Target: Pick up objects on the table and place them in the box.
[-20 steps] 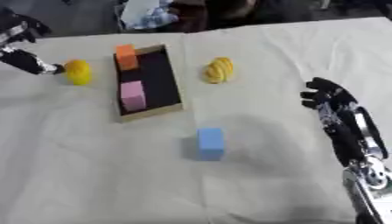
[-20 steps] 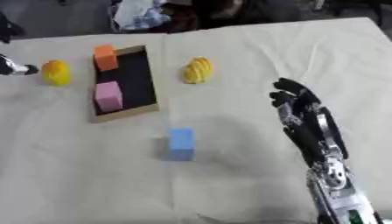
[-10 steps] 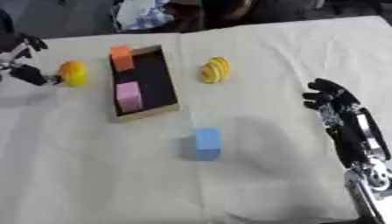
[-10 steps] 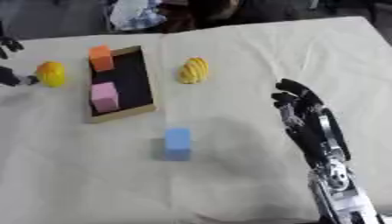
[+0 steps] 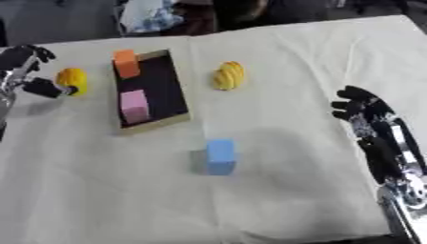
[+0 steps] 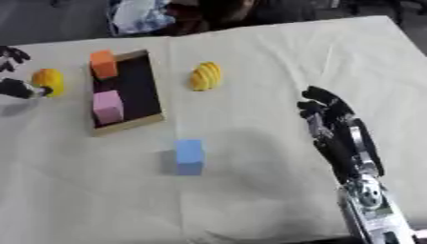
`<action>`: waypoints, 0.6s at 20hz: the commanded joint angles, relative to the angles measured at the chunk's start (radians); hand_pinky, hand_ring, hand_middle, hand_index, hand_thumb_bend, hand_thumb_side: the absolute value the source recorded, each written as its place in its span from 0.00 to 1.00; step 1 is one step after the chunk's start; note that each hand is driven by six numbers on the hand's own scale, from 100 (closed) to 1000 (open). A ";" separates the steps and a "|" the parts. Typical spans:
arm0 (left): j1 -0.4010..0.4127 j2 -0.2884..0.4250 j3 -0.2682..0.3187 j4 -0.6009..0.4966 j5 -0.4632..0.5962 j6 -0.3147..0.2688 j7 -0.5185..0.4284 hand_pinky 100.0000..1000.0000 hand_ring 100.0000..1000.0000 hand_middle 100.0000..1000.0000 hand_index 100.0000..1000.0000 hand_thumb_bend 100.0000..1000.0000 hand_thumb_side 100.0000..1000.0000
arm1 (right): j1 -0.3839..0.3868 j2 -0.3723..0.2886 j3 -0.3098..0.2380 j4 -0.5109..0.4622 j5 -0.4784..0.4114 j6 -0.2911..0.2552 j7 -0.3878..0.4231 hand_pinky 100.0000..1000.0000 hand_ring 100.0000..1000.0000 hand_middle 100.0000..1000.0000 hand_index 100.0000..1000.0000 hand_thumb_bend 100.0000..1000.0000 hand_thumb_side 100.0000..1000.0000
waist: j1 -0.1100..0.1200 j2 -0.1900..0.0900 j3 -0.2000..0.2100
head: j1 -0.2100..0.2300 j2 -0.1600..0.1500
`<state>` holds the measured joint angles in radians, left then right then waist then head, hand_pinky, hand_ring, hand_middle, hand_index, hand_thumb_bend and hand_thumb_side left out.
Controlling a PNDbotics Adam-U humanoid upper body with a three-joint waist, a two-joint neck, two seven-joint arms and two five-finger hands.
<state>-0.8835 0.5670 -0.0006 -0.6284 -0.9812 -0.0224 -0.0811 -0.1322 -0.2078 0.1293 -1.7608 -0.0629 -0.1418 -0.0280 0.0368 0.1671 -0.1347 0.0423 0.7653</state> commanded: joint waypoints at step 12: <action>-0.016 -0.005 -0.001 0.043 0.017 0.016 0.043 0.64 0.58 0.63 0.76 0.44 0.17 | -0.013 -0.016 0.000 -0.013 -0.003 -0.001 0.005 0.77 0.76 0.76 0.83 0.00 0.47 | 0.005 0.005 -0.016 | 0.002 0.005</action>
<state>-0.8830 0.5425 -0.0020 -0.5799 -0.9684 -0.0099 -0.0387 -0.1327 -0.2081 0.1304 -1.7608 -0.0632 -0.1410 -0.0263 0.0368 0.1724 -0.1498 0.0432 0.7653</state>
